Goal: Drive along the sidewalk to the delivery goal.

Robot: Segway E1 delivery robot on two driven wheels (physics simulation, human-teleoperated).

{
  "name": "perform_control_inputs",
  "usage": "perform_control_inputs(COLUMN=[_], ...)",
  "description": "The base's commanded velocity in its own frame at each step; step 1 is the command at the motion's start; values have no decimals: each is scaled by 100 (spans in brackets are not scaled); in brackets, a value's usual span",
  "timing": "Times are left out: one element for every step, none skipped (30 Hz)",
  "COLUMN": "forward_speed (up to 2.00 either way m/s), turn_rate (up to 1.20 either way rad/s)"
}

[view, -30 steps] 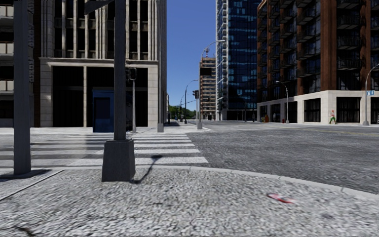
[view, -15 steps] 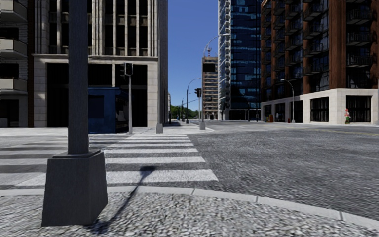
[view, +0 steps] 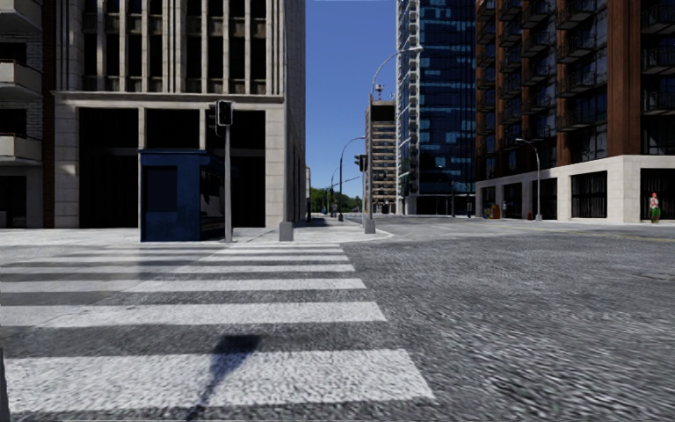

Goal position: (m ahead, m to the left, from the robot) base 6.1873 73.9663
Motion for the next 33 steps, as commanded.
perform_control_inputs(forward_speed=[192,192,183,171,162,159,159,158,157,157,156,156,156,156,155,155,155,155,155,155,155,155,155,155,155,155,155,155,155,155,155,155,155], turn_rate=[9,9,12,13,21,27,29,29,29,29,29,29,29,29,29,29,29,29,29,29,29,29,29,29,23,9,0,0,0,0,0,0,0])
